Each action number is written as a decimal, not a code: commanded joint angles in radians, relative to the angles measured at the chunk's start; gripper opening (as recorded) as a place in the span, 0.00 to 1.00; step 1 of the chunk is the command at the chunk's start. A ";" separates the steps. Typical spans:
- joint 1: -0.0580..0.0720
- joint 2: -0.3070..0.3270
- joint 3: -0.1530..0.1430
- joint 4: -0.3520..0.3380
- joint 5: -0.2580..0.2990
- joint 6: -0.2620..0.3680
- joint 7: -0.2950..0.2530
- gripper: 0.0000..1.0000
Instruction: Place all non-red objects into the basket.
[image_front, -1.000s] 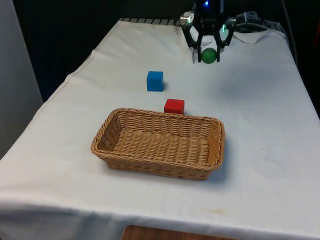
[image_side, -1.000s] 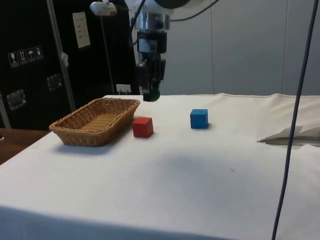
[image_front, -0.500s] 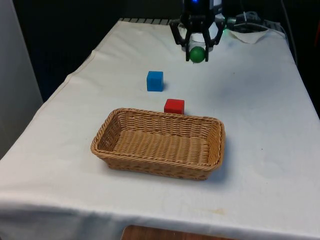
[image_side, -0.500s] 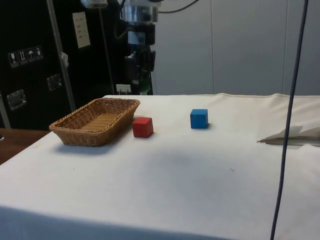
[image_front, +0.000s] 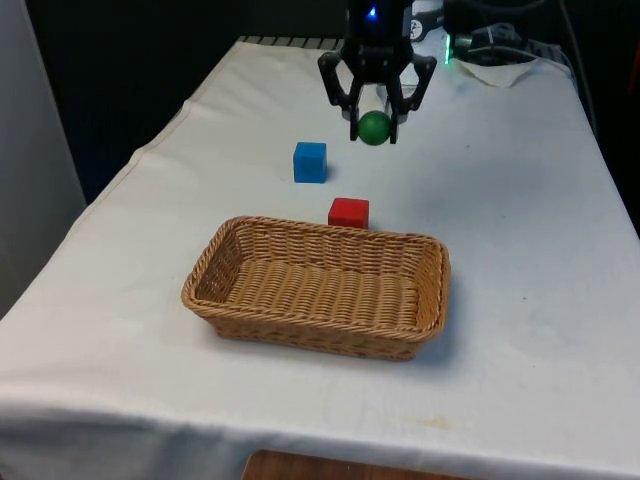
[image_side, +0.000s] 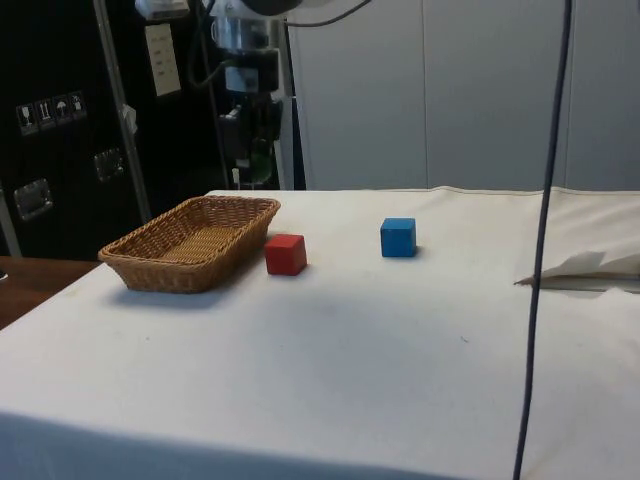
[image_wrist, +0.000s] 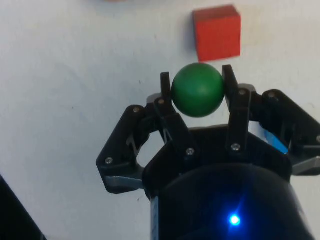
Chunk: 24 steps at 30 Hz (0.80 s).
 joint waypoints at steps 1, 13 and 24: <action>-0.001 0.011 0.000 0.012 0.002 -0.002 -0.001 0.00; -0.015 0.150 0.007 0.167 0.054 -0.017 -0.019 0.00; -0.018 0.291 0.008 0.319 0.095 -0.019 -0.015 0.00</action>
